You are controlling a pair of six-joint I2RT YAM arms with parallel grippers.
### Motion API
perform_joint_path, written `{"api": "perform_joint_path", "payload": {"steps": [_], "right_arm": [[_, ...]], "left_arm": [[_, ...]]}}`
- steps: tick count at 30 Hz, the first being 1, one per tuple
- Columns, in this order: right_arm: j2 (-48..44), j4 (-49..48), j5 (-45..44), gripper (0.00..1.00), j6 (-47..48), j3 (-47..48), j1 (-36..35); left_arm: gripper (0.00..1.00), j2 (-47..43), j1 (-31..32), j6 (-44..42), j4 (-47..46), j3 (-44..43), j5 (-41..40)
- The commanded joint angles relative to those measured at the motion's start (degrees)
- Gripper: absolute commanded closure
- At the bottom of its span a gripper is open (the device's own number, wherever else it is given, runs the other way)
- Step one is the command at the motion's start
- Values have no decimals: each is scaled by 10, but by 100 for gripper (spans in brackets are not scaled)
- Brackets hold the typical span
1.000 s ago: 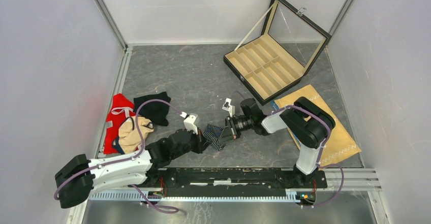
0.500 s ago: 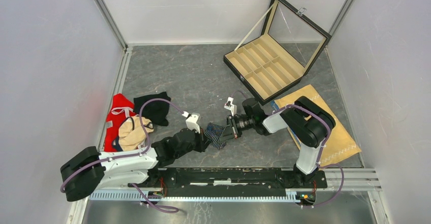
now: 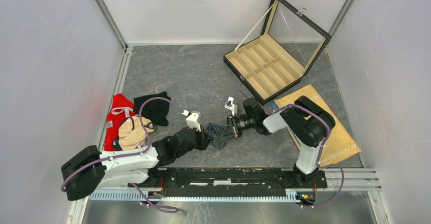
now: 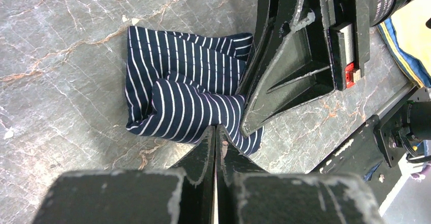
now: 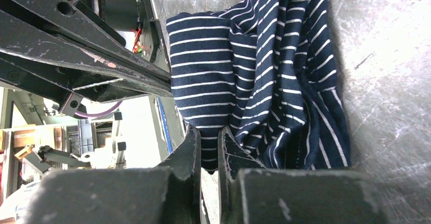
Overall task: Roll the underwear
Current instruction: Roll the underwear to the center of the board.
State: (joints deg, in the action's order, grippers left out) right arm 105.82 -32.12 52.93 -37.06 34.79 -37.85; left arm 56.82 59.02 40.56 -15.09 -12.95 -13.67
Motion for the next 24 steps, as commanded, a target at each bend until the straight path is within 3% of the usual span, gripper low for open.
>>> {"api": "perform_joint_path", "payload": {"steps": [1, 6, 15, 24], "right_arm": [[29, 70, -89, 91, 48, -12, 7], [22, 75, -94, 87, 50, -11, 6], [-22, 141, -132, 68, 89, 12, 7], [-133, 258, -250, 54, 178, 39, 5]], "left_arm": [[98, 17, 3, -26, -43, -29, -43], [98, 60, 3, -20, -41, -38, -61], [98, 114, 3, 8, -47, -32, -78], [98, 134, 1, 11, -44, -40, -80]]}}
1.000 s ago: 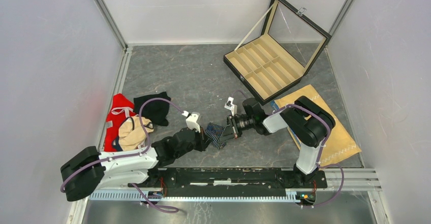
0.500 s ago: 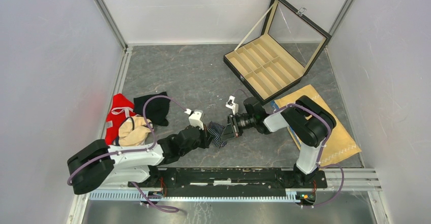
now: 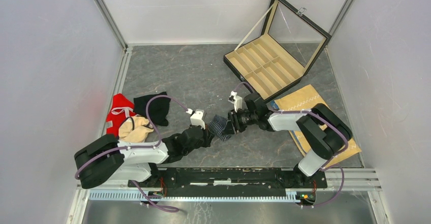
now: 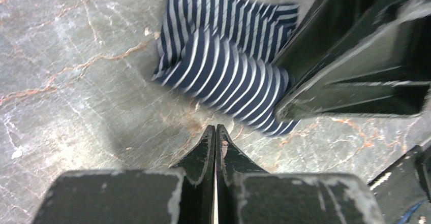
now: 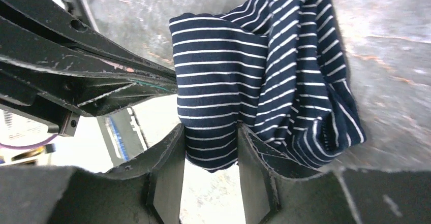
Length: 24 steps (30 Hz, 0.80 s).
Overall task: Roll the underwear
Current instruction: Roll the underwear to the center of the board.
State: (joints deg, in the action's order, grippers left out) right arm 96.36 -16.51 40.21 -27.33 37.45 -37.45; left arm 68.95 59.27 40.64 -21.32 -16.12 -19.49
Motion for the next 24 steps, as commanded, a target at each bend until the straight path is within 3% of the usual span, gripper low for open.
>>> {"api": "perform_joint_path", "payload": {"steps": [1, 5, 10, 15, 19, 24], "right_arm": [[-50, 111, -134, 53, 90, 13, 1], [-86, 133, -178, 46, 123, 13, -6], [-85, 146, -198, 49, 137, 20, -12], [-63, 126, -193, 73, 131, 17, -12], [-49, 70, -104, 91, 107, -2, -14], [-33, -6, 38, 97, 54, -15, -46]], "left_arm": [[98, 14, -1, 10, 19, -10, -21], [98, 15, -2, 8, 18, -15, -22], [98, 5, -2, 5, 18, -19, -16], [98, -26, -2, -4, 23, -20, -13], [98, -76, -2, -10, 35, -14, -9], [98, -170, -2, -17, 51, 4, 21]]}}
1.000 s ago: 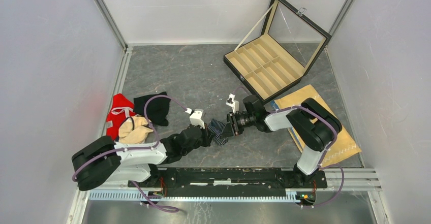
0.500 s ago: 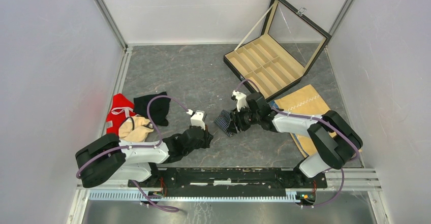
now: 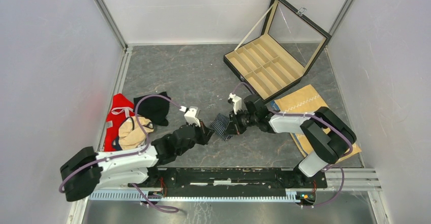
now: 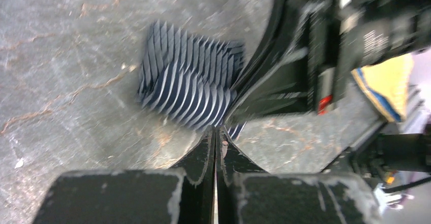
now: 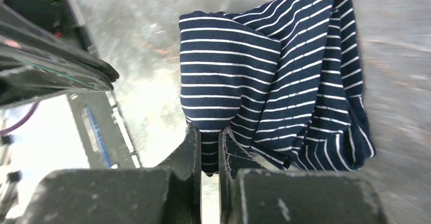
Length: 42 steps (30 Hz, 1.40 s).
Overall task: Roll the underwear
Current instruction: Roll the underwear to the center of the board.
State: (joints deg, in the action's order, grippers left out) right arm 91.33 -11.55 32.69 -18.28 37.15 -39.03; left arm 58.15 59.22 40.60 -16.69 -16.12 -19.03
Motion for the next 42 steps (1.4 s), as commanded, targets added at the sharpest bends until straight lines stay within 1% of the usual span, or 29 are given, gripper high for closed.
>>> {"api": "perform_joint_path", "payload": {"steps": [1, 3, 7, 11, 14, 19, 28, 32, 34, 35, 37, 42], "right_arm": [[20, -70, 128, 97, -53, -14, -39], [25, -111, 159, 97, -86, -20, -56], [38, -185, 182, 98, -157, -43, -59], [76, -234, 183, 99, -205, -54, -54], [101, -249, 176, 98, -223, -51, -47], [117, -217, 157, 96, -206, -38, -35], [142, -213, 157, 94, -199, -43, -21], [143, -211, 157, 89, -196, -43, -21], [141, -206, 156, 85, -193, -42, -19], [138, -201, 153, 81, -190, -41, -20], [128, -175, 143, 73, -172, -33, -19], [90, -75, 99, 60, -109, 1, -18]], "left_arm": [[98, -81, -1, -18, 13, 6, 25], [98, -117, -1, -18, 37, 9, 37], [98, -186, 0, -16, 88, 12, 51], [98, -213, 0, -21, 106, 20, 73], [98, -194, 1, -25, 104, 23, 83], [98, -141, 2, -26, 69, 36, 87], [98, -56, 4, -28, 7, 41, 85], [98, -28, 4, -24, -12, 40, 64], [98, -8, 4, -22, -19, 37, 52], [98, 4, 4, -21, -18, 35, 47], [98, 29, 4, -18, -13, 29, 39], [98, 78, 4, -2, -28, 39, 41]]}}
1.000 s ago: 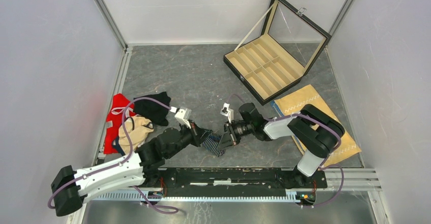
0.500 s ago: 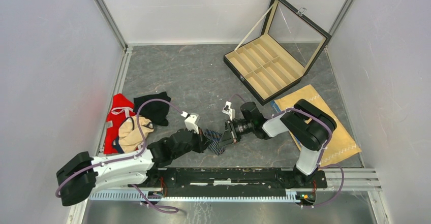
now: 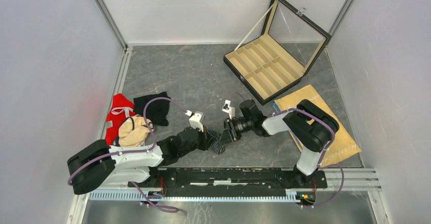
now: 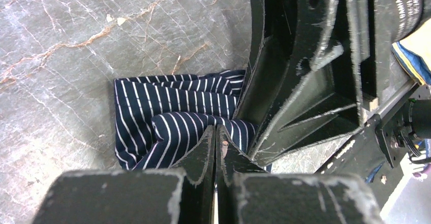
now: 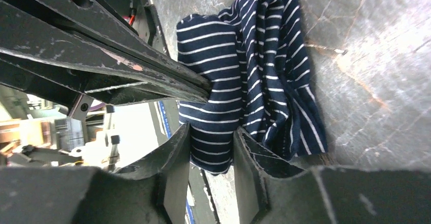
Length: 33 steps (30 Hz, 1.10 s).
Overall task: Roll the underwear
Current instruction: Roll the underwear to the center of the board.
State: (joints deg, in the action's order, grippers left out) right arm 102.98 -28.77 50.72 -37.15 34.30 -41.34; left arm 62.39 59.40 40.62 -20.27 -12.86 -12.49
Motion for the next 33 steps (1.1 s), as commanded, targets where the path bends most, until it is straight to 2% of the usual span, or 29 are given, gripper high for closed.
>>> {"api": "perform_joint_path", "payload": {"steps": [1, 12, 17, 22, 26, 33], "right_arm": [[-33, 112, -92, 58, 91, 35, 5], [-129, 253, -228, 43, 188, 70, 6], [-201, 256, -279, 39, 231, 57, -1], [-257, 262, -378, 31, 272, 53, -74], [-260, 250, -459, 26, 295, 48, -142], [-248, 228, -534, 24, 316, 41, -215]], "left_arm": [[98, 40, 3, 0, 3, 11, -24], [98, 48, 3, 14, -13, 28, -27], [98, 48, 2, 14, -13, 29, -26], [98, 44, 2, 14, -13, 30, -27], [98, 46, 2, 15, -13, 29, -28], [98, 46, 3, 14, -13, 28, -25]]}}
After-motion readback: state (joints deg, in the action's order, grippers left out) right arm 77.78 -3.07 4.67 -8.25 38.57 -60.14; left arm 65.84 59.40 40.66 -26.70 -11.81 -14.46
